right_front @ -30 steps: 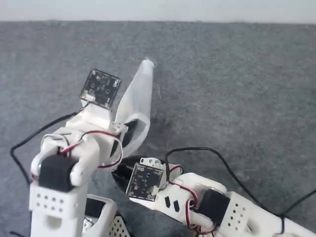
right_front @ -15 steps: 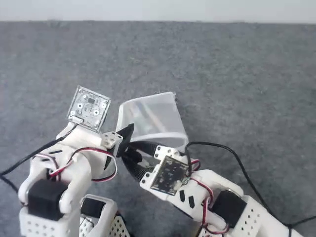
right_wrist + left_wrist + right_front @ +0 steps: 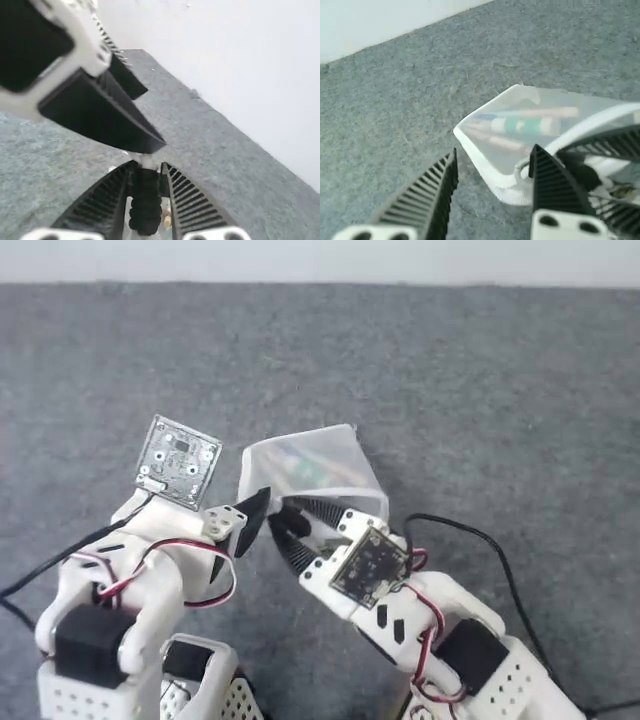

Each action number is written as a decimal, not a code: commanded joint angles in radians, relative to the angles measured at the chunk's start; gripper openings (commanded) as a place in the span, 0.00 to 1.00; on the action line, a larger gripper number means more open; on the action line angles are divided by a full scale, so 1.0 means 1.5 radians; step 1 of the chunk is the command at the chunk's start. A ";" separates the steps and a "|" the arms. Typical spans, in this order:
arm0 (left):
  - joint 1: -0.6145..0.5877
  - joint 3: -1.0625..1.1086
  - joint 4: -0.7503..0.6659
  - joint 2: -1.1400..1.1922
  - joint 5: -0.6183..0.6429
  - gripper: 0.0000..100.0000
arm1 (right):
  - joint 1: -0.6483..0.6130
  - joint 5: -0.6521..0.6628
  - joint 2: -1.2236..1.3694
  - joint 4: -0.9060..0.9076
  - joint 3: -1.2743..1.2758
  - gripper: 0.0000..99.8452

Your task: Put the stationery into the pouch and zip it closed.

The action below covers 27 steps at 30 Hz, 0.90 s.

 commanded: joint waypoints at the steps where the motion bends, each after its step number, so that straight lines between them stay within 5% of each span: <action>1: 0.001 -0.013 0.013 -0.010 -0.012 0.22 | 0.060 -0.008 -0.022 -0.038 -0.011 0.01; 27: 0.038 0.023 -0.029 -0.009 -0.122 0.32 | 0.111 -0.041 -0.140 0.012 -0.034 0.01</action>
